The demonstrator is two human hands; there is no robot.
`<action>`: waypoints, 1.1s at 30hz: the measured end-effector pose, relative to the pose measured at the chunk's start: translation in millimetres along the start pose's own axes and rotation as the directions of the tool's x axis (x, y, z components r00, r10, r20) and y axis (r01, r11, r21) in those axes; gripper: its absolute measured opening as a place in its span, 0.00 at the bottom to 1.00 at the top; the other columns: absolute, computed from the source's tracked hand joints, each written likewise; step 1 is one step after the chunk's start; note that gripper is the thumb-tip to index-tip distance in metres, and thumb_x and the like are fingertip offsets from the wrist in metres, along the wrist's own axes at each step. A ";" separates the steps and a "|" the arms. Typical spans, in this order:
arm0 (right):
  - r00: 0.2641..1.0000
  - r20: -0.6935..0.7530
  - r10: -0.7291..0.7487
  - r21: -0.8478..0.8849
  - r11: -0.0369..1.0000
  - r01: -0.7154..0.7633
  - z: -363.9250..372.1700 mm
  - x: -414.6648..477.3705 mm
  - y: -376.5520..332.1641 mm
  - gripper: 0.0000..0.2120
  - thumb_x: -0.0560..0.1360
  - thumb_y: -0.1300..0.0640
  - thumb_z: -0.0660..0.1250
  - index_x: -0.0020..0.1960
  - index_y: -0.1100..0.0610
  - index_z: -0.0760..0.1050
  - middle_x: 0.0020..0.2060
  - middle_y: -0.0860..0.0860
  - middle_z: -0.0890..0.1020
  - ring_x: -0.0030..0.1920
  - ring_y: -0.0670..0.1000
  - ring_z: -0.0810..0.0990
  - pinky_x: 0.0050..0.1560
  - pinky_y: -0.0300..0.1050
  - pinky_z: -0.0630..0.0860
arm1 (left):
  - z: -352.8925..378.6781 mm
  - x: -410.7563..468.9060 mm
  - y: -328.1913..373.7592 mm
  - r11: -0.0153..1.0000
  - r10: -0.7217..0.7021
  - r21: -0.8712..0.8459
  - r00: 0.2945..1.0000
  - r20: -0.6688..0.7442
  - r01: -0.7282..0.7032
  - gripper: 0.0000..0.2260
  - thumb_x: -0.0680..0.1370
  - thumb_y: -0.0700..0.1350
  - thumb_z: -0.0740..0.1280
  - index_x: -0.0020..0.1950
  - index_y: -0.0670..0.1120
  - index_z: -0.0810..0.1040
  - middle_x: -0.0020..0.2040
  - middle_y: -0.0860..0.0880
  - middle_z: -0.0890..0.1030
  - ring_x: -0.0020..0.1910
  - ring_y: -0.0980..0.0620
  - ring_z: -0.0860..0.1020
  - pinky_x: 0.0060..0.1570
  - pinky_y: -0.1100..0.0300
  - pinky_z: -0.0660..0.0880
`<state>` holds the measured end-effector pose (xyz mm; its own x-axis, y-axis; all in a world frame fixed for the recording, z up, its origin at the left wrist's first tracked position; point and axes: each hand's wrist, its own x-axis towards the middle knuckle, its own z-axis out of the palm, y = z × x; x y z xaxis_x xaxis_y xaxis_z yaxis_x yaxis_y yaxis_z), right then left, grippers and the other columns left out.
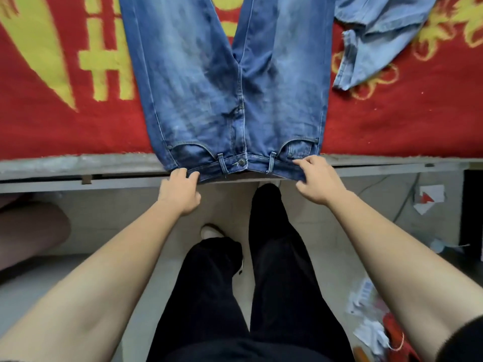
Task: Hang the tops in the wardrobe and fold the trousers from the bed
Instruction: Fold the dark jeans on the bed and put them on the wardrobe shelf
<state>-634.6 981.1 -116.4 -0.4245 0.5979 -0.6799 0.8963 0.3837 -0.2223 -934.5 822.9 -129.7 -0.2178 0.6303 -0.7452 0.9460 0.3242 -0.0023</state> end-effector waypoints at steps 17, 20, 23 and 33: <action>0.955 -0.136 0.264 0.280 0.935 -0.218 -49.8 71.1 19.8 0.27 0.77 0.47 0.65 0.73 0.53 0.65 0.67 0.58 0.66 0.67 0.61 0.69 0.63 0.55 0.69 | -33.9 23.2 104.2 0.948 0.308 0.080 0.822 -0.479 -0.308 0.11 0.62 0.34 0.73 0.42 0.41 0.78 0.38 0.42 0.76 0.35 0.41 0.76 0.22 0.57 0.64; 0.971 -0.068 0.228 0.237 0.949 -0.206 -50.7 72.4 22.2 0.28 0.78 0.46 0.64 0.75 0.52 0.64 0.68 0.57 0.64 0.68 0.60 0.66 0.64 0.55 0.69 | -25.2 24.6 106.3 0.963 0.269 0.090 0.924 -0.271 -0.254 0.10 0.73 0.36 0.68 0.54 0.43 0.77 0.51 0.43 0.74 0.49 0.42 0.74 0.32 0.52 0.68; 0.976 -0.032 0.216 0.267 0.943 -0.200 -57.8 85.8 32.2 0.25 0.77 0.47 0.63 0.73 0.50 0.69 0.67 0.58 0.68 0.67 0.60 0.69 0.67 0.53 0.68 | -33.9 47.0 113.7 0.974 0.221 0.072 0.970 -0.098 -0.215 0.11 0.76 0.42 0.65 0.59 0.46 0.78 0.57 0.45 0.71 0.57 0.43 0.70 0.45 0.49 0.73; 0.878 -0.161 0.451 0.718 0.664 -0.210 -111.3 145.3 51.8 0.21 0.77 0.47 0.67 0.66 0.55 0.74 0.53 0.48 0.80 0.60 0.50 0.79 0.65 0.43 0.71 | -75.4 87.5 197.9 0.916 0.125 -0.320 0.931 -0.342 -0.241 0.14 0.78 0.59 0.62 0.41 0.50 0.74 0.47 0.48 0.78 0.50 0.44 0.77 0.42 0.54 0.70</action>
<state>-664.1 1166.2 -148.9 0.0112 0.8115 -0.5842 0.7761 -0.3755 -0.5066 -784.4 995.4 -145.2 -0.1662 0.8689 -0.4662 0.8422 0.3710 0.3912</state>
